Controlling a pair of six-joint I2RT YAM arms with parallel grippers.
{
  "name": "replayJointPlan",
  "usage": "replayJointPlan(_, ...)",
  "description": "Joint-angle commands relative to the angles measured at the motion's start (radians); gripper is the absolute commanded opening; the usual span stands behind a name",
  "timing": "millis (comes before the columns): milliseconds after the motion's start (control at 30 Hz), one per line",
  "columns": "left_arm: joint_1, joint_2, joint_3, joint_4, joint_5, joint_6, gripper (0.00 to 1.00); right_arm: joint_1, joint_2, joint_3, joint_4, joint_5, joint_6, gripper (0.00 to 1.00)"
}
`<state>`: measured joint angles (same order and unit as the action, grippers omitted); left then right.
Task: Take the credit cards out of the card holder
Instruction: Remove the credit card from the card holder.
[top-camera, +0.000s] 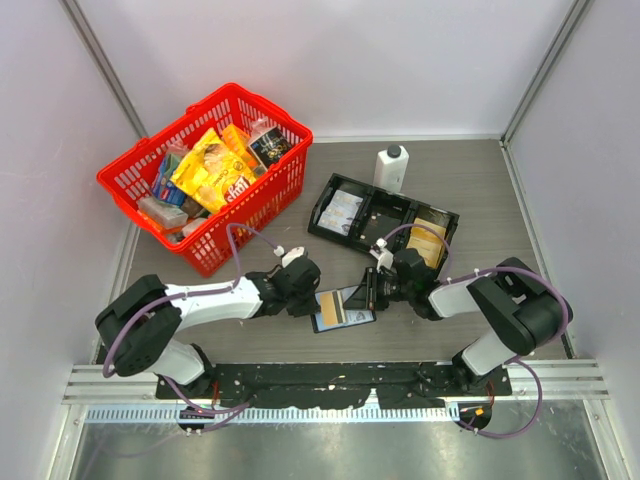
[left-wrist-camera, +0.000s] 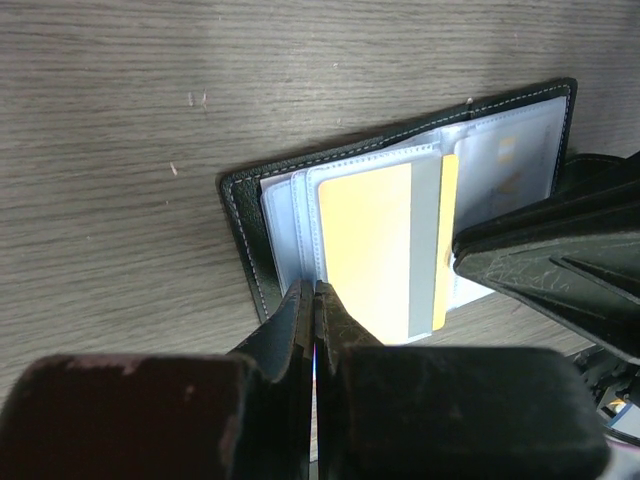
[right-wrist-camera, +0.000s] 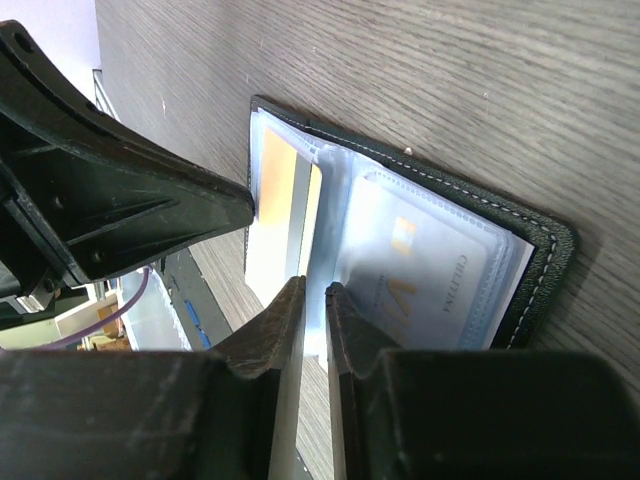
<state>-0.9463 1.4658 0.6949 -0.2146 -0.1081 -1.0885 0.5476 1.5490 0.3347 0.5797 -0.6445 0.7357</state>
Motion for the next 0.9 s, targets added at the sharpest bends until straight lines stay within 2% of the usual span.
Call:
replayJointPlan(0, -0.003, -0.061, 0.006, -0.034, 0.004, 0.03, 0.03, -0.003, 0.008, 0.02, 0.017, 0.012, -0.018, 0.2)
replayJointPlan(267, -0.002, -0.128, 0.041, -0.034, -0.008, 0.056, 0.1, -0.001, -0.032, 0.024, 0.02, 0.011, 0.005, 0.29)
replayJointPlan(433, -0.002, -0.073, 0.064, -0.038, -0.031, 0.07, 0.09, 0.003, -0.027, 0.035, 0.017, 0.016, 0.011, 0.32)
replayJointPlan(867, -0.002, 0.027, 0.032, -0.038, -0.035, 0.052, 0.05, 0.025, 0.02, 0.049, 0.043, 0.022, 0.017, 0.32)
